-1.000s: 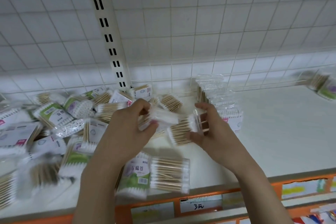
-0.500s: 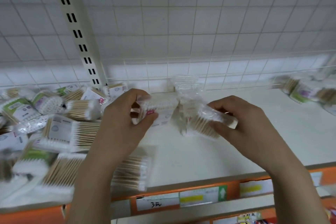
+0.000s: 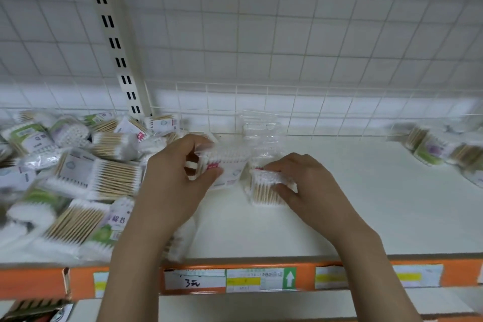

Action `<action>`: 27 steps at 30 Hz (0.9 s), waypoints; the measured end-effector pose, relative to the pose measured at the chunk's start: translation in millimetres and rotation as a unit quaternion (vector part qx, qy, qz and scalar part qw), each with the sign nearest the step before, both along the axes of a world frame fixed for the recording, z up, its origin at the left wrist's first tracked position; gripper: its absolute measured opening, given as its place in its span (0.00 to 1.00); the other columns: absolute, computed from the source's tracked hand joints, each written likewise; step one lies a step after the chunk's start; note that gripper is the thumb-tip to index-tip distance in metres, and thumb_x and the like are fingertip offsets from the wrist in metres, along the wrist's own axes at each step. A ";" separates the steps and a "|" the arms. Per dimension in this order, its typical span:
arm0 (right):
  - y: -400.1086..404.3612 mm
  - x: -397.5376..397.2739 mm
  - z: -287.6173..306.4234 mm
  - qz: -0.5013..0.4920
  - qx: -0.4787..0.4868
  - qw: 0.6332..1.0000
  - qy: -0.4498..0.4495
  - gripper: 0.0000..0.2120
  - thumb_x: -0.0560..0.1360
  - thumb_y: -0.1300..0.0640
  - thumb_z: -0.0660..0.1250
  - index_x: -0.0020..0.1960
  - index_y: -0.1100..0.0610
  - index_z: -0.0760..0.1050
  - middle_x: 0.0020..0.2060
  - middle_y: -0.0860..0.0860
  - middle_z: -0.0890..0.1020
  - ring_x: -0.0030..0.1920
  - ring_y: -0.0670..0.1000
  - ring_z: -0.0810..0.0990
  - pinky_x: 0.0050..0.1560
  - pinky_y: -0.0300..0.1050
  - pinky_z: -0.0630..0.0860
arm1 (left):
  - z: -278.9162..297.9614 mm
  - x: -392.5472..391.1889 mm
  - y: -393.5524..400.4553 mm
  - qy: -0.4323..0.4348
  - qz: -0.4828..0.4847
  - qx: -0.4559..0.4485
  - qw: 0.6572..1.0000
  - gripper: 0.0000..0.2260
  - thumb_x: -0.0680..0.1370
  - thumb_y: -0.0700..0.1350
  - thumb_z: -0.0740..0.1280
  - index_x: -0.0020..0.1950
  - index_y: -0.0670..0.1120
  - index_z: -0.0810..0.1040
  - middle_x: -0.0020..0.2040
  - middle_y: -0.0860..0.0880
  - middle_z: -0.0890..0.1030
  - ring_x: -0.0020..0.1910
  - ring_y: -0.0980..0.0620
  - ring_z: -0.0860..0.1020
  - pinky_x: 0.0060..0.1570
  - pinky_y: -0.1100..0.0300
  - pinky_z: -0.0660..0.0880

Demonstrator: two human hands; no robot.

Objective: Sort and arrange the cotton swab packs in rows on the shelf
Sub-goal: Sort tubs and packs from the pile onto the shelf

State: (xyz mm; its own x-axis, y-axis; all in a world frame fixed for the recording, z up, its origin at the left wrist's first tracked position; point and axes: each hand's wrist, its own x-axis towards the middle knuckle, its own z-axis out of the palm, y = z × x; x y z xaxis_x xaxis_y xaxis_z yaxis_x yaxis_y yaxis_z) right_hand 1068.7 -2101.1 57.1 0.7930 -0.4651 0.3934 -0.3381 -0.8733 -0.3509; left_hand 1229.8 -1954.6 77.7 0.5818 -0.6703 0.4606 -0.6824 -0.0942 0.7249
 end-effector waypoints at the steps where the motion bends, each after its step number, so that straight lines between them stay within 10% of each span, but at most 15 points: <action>1: -1.2 2.1 -1.6 0.000 -0.003 1.000 -0.002 0.19 0.70 0.65 0.67 0.58 0.50 0.78 0.49 0.47 0.80 0.49 0.51 0.75 0.49 0.43 0.70 | 0.5 -1.0 2.1 -0.001 0.003 0.000 1.000 0.15 0.69 0.44 0.74 0.47 0.61 0.73 0.43 0.62 0.78 0.42 0.64 0.76 0.39 0.71 0.74; 27: -24.5 -47.4 -8.1 -0.050 0.019 0.997 -0.050 0.20 0.74 0.61 0.67 0.66 0.54 0.72 0.57 0.49 0.77 0.57 0.52 0.74 0.54 0.38 0.62 | -23.8 -48.5 -40.5 -0.009 -0.082 0.142 0.986 0.11 0.69 0.42 0.73 0.49 0.50 0.77 0.41 0.56 0.79 0.40 0.60 0.77 0.40 0.67 0.74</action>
State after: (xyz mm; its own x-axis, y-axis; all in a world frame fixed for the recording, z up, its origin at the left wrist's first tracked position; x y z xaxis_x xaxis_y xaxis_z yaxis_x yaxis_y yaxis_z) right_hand 1021.3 -2125.6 48.9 0.6995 -0.5559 0.4491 -0.3845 -0.8225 -0.4191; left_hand 1181.2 -1995.1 53.9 0.4488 -0.8581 0.2492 -0.7174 -0.1798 0.6730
